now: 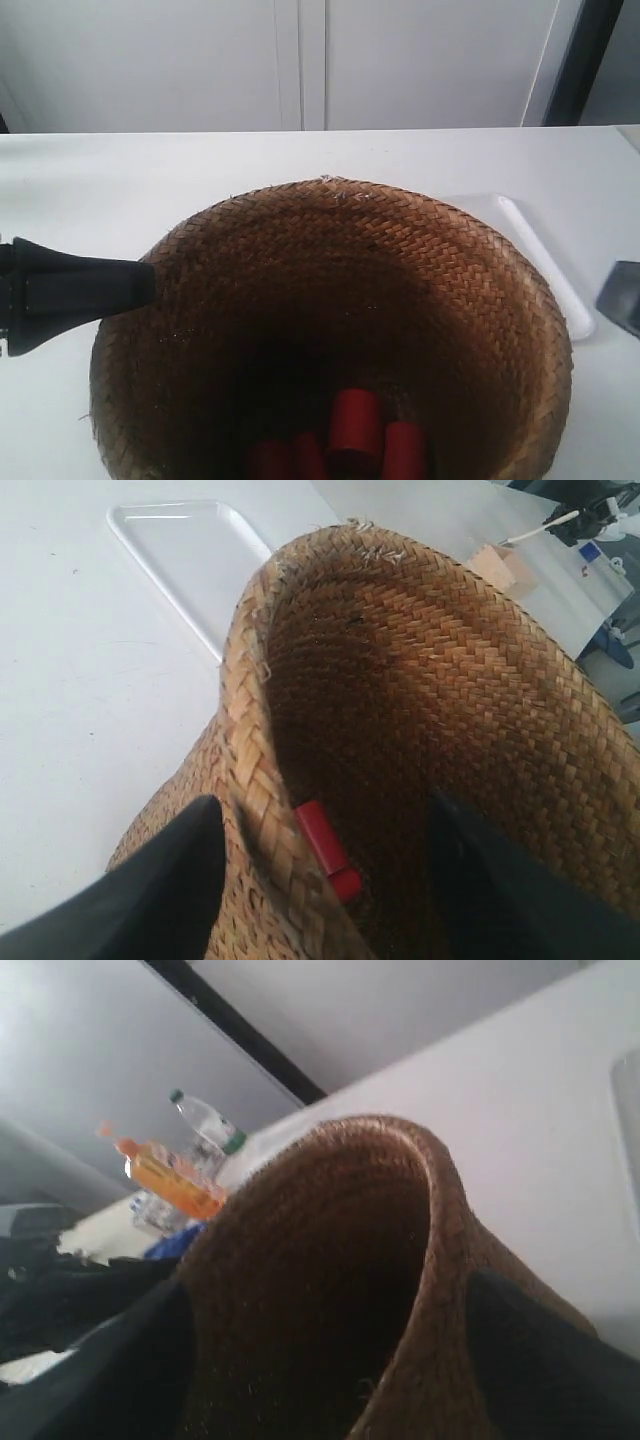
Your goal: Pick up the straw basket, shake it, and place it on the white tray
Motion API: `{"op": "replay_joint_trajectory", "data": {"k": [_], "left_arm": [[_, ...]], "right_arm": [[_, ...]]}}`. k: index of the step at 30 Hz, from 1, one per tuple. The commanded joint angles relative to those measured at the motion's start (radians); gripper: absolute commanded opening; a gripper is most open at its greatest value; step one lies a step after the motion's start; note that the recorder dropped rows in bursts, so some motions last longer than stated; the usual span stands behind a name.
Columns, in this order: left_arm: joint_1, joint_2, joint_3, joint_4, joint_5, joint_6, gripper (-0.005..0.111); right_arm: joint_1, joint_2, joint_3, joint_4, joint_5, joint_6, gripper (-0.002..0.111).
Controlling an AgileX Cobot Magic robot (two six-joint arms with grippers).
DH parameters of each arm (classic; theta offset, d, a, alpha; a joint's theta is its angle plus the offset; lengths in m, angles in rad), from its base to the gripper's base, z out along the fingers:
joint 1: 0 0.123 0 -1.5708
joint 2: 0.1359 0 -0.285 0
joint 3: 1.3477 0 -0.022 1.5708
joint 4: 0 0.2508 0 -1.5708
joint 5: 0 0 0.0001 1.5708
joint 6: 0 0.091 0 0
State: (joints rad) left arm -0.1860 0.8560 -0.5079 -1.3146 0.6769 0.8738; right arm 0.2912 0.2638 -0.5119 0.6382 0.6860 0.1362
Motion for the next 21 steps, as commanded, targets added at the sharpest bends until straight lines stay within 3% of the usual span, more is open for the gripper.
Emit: {"op": "replay_joint_trajectory", "data": {"k": [1, 6, 14, 19, 21], "left_arm": [[-0.008, -0.001, -0.006, -0.015, 0.031, 0.005, 0.063], [-0.008, -0.001, -0.006, -0.013, 0.041, 0.005, 0.063], [-0.008, -0.001, -0.006, -0.015, 0.053, 0.005, 0.058], [-0.008, -0.001, -0.006, -0.026, 0.051, 0.022, 0.034], [-0.008, -0.001, -0.006, -0.028, 0.051, 0.023, 0.023]], "right_arm": [[0.004, 0.237, -0.095, -0.034, 0.129, -0.013, 0.07], [0.004, 0.465, -0.175, -0.029, 0.158, -0.013, 0.07], [0.004, 0.619, -0.195, 0.007, 0.154, -0.014, 0.07], [0.004, 0.634, -0.195, -0.01, 0.085, -0.089, 0.052], [0.004, 0.634, -0.195, -0.013, 0.068, -0.091, 0.032]]}}
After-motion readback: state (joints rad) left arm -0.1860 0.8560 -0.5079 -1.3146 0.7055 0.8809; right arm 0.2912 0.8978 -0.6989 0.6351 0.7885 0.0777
